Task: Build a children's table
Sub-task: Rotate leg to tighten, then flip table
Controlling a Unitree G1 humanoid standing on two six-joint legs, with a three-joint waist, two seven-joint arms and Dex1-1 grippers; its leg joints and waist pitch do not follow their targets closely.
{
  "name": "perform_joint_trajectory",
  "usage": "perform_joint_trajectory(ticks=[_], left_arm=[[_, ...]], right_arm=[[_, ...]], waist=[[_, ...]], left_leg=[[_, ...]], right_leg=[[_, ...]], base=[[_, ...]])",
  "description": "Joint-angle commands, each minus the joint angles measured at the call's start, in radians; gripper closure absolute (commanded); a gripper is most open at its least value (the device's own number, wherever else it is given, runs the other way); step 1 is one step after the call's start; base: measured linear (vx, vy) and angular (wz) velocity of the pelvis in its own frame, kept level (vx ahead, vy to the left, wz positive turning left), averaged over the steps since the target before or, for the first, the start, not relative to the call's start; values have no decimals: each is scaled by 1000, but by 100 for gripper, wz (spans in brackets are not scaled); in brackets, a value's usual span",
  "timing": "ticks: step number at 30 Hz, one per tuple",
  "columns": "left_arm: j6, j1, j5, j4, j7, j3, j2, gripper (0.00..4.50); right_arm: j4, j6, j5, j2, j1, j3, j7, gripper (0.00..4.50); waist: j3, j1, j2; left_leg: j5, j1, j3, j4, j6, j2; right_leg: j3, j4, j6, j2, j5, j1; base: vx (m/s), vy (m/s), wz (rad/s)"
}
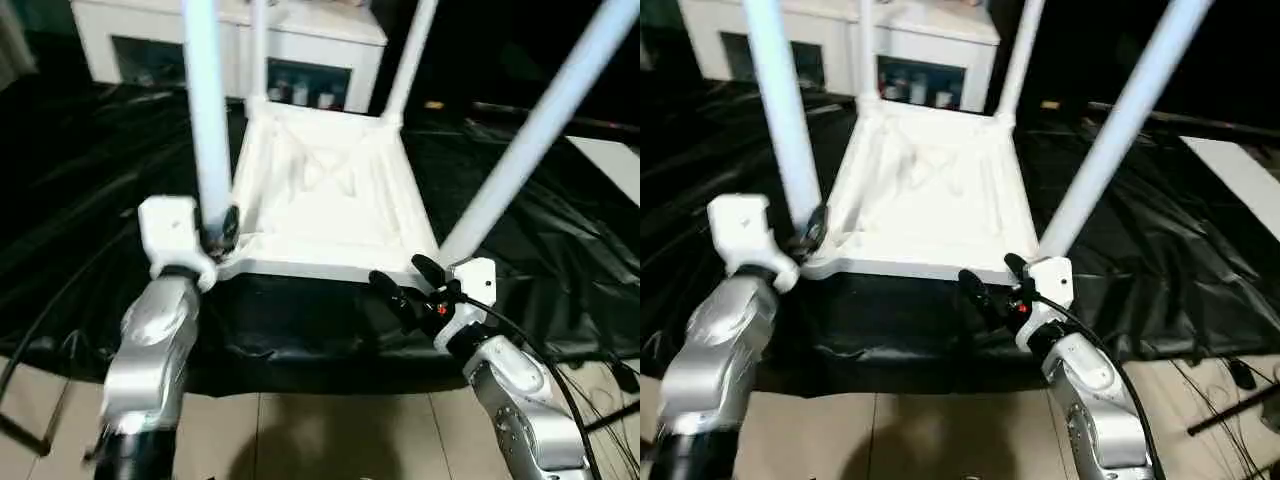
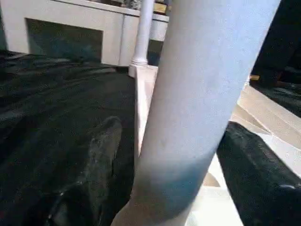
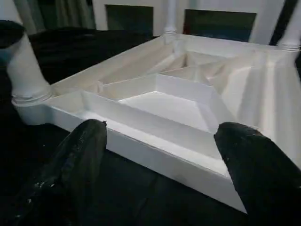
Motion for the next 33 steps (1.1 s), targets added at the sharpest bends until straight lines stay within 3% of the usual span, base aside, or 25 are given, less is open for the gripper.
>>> perform_joint_trajectory(ticks=[1, 9, 11, 14, 17, 21, 23, 24, 30, 33], left_arm=[[-4, -21, -7, 35, -20, -28, 1, 124], [6, -59, -8, 96, -14, -15, 2, 173], [12, -54, -14, 89, -13, -11, 0, 206], [31, -33, -30, 57, 20, 2, -16, 213], [53, -9, -54, 23, 48, 22, -44, 226], [67, 14, -110, -5, 62, 47, -100, 229], [72, 10, -142, -4, 63, 58, -126, 229], [76, 7, -150, -5, 64, 61, -134, 229], [104, -36, -239, 9, 94, 125, -199, 229], [123, -52, -235, 11, 70, 114, -199, 229]], right_arm=[[2, 11, 8, -14, -12, -11, 3, 47], [8, 14, 11, -16, -19, -7, 20, 47], [7, 20, 17, -16, -20, -6, 27, 47], [3, 34, 35, -16, -10, 3, 50, 47], [8, 29, 36, -6, 7, 4, 45, 47], [22, 20, 36, 31, 29, -12, 3, 47], [29, 17, 35, 46, 34, -17, -15, 47], [30, 18, 36, 51, 35, -18, -18, 20], [19, 30, 68, 79, 58, -9, -4, 3], [39, 31, 92, 98, 31, -30, -10, 0]], waist=[[-46, -1, 15], [-57, 2, 13], [-56, 2, 12], [-52, 3, 14], [-49, 1, 15], [-49, -1, 8], [-48, -2, 9], [-47, -2, 9], [-42, 3, 1], [-43, 1, 12]], left_leg=[[-207, -1, -11, -112, 35, 51], [4, -6, -1, -96, 94, 52], [-5, -6, 0, -97, 99, 52], [-57, -5, -1, -101, 92, 56], [-112, -9, -3, -108, 60, 60], [-110, -13, -3, -107, 55, 58], [-113, -13, -3, -108, 53, 58], [-121, -12, -2, -108, 53, 57], [-139, -14, -1, -109, 55, 56], [-135, -14, -3, -111, 51, 57]], right_leg=[[28, -67, -124, -46, -292, 27], [26, -40, -216, -49, -47, 46], [27, -42, -221, -50, -63, 46], [26, -48, -216, -52, -134, 46], [27, -54, -199, -53, -196, 45], [28, -58, -181, -55, -229, 45], [28, -60, -177, -53, -241, 42], [28, -62, -171, -52, -254, 40], [28, -65, -157, -52, -281, 37], [26, -65, -142, -50, -267, 36]], base=[[0, 0, 0], [0, 0, 0], [0, 0, 0], [0, 0, 0], [0, 0, 0], [0, 0, 0], [0, 0, 0], [0, 0, 0], [0, 0, 0], [0, 0, 0]])
